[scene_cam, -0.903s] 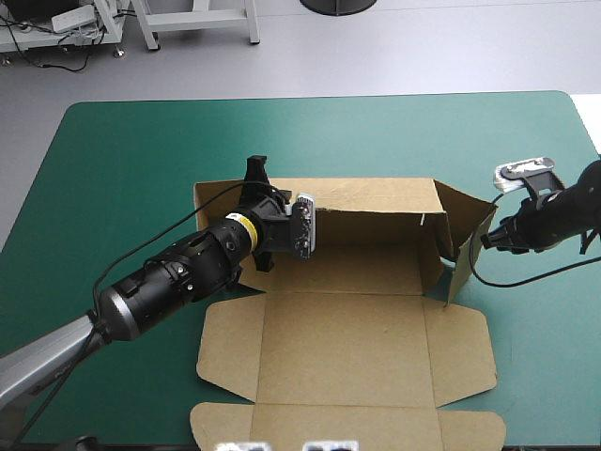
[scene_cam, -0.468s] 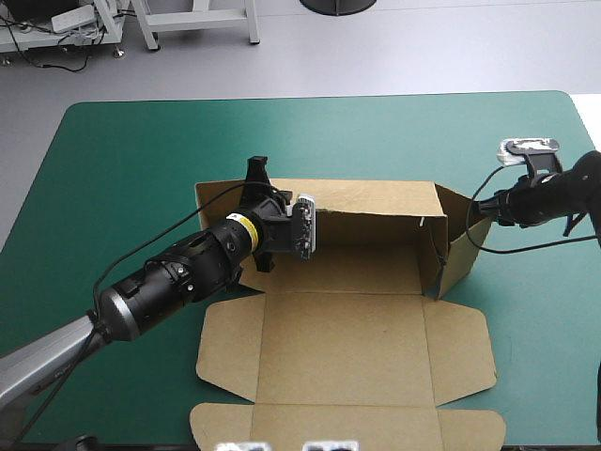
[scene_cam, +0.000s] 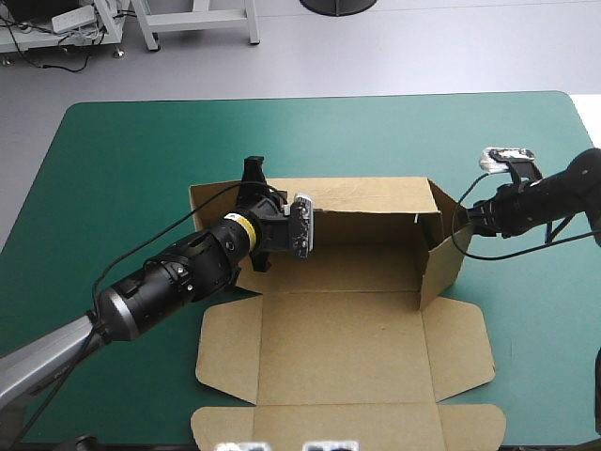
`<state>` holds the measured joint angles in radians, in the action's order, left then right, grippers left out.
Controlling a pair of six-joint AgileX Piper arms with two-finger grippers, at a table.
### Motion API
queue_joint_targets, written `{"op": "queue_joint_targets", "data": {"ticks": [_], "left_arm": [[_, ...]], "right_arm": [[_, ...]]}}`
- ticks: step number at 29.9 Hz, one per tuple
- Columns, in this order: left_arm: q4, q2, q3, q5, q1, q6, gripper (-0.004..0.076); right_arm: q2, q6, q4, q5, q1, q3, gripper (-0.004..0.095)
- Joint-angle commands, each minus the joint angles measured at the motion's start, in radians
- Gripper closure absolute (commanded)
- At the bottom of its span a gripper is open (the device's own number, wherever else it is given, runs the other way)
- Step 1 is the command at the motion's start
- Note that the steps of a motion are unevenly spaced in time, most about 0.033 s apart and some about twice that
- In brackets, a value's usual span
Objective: Fold the box
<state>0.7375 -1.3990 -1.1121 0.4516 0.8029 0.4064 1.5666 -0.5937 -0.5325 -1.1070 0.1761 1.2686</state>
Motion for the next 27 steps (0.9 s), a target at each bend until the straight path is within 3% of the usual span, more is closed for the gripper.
{"op": "queue_joint_targets", "data": {"ticks": [1,11,27], "left_arm": [[-0.019,0.027,-0.018,0.040,0.000,-0.075,0.0729],[-0.013,0.027,-0.018,0.067,0.000,-0.134,0.0729],[-0.010,0.027,-0.018,0.088,0.000,-0.127,0.0729]], "right_arm": [[-0.032,-0.026,-0.030,-0.049,0.000,0.022,0.0550],[-0.032,-0.079,-0.115,-0.105,0.000,0.022,0.0550],[-0.067,-0.040,-0.063,-0.143,0.000,0.020,0.0550]]}}
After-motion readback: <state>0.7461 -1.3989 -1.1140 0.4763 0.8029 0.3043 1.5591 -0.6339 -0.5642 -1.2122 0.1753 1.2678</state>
